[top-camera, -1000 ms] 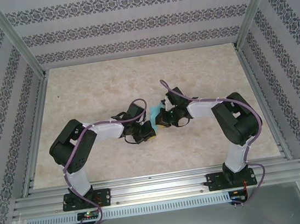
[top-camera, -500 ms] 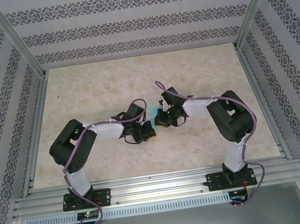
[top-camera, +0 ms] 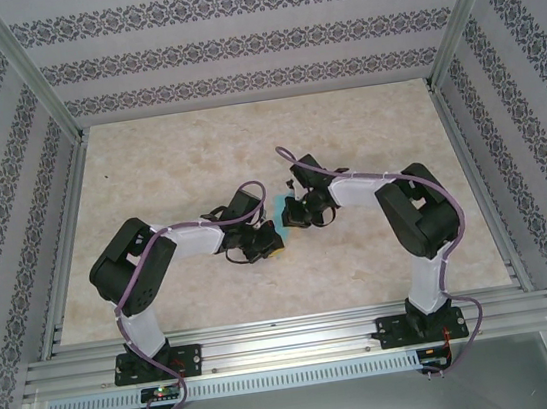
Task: Fold a paper plane with a square sheet of paper (fold left side to right side)
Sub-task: Fold the wing for the fifth time at the center of the table.
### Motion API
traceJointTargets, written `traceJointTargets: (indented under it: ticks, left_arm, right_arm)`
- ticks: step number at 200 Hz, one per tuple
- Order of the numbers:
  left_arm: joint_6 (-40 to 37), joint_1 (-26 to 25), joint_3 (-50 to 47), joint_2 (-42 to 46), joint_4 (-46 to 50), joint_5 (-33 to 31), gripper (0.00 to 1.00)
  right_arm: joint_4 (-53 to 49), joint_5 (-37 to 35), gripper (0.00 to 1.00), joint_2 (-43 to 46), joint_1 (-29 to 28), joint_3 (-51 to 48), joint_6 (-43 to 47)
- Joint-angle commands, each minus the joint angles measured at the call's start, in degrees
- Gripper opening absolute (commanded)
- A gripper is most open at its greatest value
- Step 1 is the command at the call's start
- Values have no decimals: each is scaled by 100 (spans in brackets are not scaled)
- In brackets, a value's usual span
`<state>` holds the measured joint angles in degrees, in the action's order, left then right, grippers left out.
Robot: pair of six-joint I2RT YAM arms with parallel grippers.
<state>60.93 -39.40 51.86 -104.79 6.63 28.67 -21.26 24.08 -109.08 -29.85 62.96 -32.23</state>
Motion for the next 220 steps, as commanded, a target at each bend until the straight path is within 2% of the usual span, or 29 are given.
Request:
traceJointTargets:
  ticks: [1, 123, 190, 220]
  left_arm:
    - [89, -16, -358, -397, 645, -309, 0]
    - [125, 2, -474, -340, 541, -297, 0]
    - [136, 2, -483, -334, 506, -292, 0]
    - [135, 2, -497, -323, 477, -286, 0]
  right_arm:
    - [-77, -496, 9, -157, 213, 221, 274]
    - [-501, -613, 10, -595, 872, 885, 841]
    - [-508, -565, 10, -885, 1216, 1397, 820]
    - [-415, -518, 11, -717, 1309, 1441, 770]
